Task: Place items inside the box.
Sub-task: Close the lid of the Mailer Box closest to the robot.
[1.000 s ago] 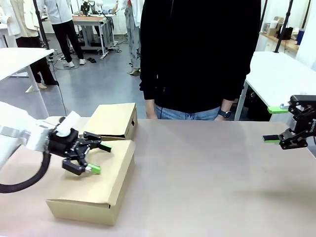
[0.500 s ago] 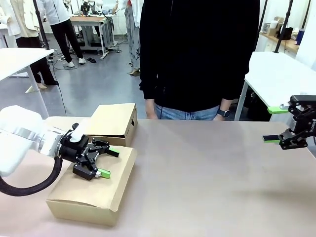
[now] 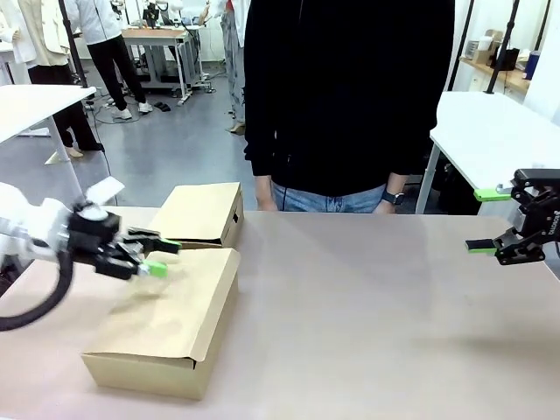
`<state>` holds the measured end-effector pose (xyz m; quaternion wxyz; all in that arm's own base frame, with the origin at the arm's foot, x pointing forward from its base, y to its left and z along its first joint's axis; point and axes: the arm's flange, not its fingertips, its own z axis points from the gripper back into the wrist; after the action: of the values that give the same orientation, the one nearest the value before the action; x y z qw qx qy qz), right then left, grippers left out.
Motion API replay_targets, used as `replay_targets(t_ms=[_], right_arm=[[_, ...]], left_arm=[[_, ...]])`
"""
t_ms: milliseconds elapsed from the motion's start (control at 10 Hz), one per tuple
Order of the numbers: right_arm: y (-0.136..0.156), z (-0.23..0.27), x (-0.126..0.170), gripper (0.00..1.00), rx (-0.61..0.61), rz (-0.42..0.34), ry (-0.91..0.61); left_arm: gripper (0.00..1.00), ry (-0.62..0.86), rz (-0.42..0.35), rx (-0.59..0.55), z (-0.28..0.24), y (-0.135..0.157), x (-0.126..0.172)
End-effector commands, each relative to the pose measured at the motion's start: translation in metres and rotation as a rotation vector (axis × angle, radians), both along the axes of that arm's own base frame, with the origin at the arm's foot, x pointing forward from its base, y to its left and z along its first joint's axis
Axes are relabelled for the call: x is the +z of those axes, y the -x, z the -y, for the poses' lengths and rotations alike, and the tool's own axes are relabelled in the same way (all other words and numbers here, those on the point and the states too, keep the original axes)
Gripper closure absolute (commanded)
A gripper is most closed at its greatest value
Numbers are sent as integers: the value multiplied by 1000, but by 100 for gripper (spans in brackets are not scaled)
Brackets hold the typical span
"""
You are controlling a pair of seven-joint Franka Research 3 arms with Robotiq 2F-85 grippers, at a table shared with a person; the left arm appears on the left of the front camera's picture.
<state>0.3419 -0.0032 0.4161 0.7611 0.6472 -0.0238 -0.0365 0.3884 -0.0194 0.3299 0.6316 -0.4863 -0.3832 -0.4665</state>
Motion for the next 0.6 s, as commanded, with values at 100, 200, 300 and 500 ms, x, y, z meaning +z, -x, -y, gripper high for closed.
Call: replay_targets(t_ms=[100, 200, 300, 500], right_arm=[[3, 1, 4, 0, 8, -13, 3], [3, 1, 4, 0, 8, -13, 3], [3, 1, 4, 0, 8, -13, 3], [3, 1, 4, 0, 8, -13, 3]], left_arm=[[0, 81, -366, 116, -40, 122, 81], [0, 72, -468, 149, -49, 118, 80], [0, 30, -578, 205, -52, 112, 72], [0, 46, -686, 291, -54, 100, 64]])
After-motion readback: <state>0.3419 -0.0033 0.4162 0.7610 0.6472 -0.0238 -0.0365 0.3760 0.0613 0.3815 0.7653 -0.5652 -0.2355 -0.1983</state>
